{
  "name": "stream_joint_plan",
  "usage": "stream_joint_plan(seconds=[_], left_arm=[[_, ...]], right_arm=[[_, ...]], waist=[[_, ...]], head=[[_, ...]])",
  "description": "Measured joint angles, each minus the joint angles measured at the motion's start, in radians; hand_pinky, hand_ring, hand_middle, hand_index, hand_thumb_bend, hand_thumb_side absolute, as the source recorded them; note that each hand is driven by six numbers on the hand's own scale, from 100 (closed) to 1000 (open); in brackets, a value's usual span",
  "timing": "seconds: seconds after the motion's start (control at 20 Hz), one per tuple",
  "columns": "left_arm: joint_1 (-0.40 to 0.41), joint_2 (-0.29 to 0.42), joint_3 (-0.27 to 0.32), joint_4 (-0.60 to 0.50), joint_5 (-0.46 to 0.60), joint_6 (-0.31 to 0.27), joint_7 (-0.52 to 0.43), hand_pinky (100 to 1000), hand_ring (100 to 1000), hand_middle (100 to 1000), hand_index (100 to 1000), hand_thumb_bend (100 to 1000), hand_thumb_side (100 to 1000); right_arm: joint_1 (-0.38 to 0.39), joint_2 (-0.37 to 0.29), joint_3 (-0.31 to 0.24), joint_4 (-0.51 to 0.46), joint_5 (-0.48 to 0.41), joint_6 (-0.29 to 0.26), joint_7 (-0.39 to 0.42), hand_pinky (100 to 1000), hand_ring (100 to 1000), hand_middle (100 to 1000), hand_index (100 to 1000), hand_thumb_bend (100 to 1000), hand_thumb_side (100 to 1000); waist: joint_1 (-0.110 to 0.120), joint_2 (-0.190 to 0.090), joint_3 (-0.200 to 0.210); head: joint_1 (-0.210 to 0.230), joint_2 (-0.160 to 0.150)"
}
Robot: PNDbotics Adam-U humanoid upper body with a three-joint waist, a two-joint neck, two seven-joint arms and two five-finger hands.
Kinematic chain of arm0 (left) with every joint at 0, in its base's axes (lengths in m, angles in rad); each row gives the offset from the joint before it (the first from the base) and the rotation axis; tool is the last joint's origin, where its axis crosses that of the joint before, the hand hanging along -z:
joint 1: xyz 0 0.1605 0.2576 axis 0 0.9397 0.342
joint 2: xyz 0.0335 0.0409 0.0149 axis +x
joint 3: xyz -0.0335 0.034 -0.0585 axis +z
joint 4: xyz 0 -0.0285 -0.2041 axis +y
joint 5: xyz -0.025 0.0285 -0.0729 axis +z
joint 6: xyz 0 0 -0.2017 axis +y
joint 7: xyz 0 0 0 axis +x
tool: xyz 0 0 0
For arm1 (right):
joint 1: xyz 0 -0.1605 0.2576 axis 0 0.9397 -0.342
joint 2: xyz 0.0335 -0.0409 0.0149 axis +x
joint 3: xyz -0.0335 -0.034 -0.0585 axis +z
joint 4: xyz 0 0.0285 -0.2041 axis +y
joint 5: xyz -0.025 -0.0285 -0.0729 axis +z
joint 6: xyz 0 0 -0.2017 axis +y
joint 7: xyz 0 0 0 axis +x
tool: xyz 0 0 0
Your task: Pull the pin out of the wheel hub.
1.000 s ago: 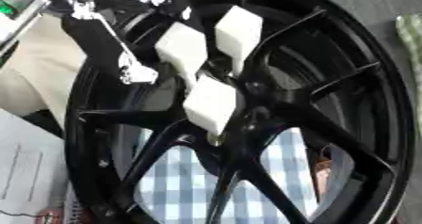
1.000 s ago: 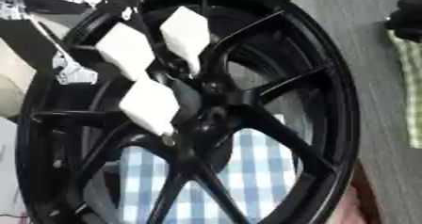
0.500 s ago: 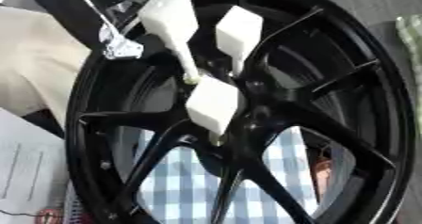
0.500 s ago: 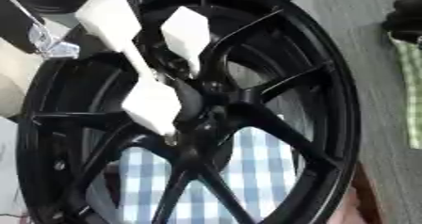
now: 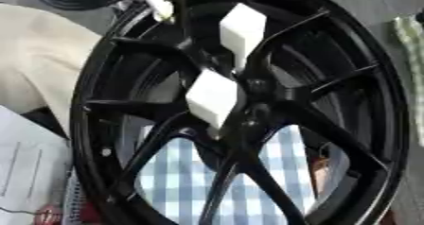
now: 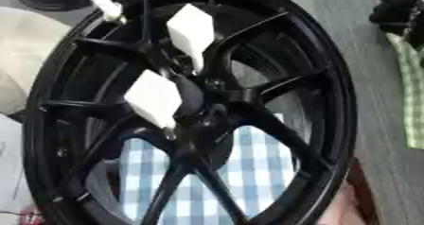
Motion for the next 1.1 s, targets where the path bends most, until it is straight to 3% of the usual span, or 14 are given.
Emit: stream_joint_plan(seconds=[0.3,0.5,0.8,1.1], left_arm=[[0.256,0.122,0.144,0.0,0.07,-0.011,0.13,728,529,312,499,100,170],[0.405,0.156,0.22,0.037,0.074,-0.015,0.216,727,532,334,524,100,169],[0.529,0.149,0.262,0.102,0.042,-0.011,0.304,725,530,337,529,100,169],[0.604,0.116,0.277,0.181,-0.004,0.001,0.368,736,555,389,577,100,107]], right_arm=[[0.021,-0.006,-0.017,0.0,0.0,-0.009,-0.016,861,735,619,682,100,725],[0.022,-0.01,-0.029,0.0,-0.002,-0.019,-0.027,861,736,619,682,100,715],[0.021,-0.01,-0.038,0.0,-0.015,-0.03,-0.038,862,736,620,683,100,716],[0.021,-0.008,-0.044,0.0,-0.019,-0.036,-0.044,863,737,621,683,100,713]], waist=[[-0.017,-0.022,0.05],[-0.034,-0.037,0.073],[-0.053,-0.039,0.08],[-0.059,-0.041,0.08]], head=[[-0.022,0.012],[-0.037,0.017],[-0.054,0.014],[-0.071,0.004]])
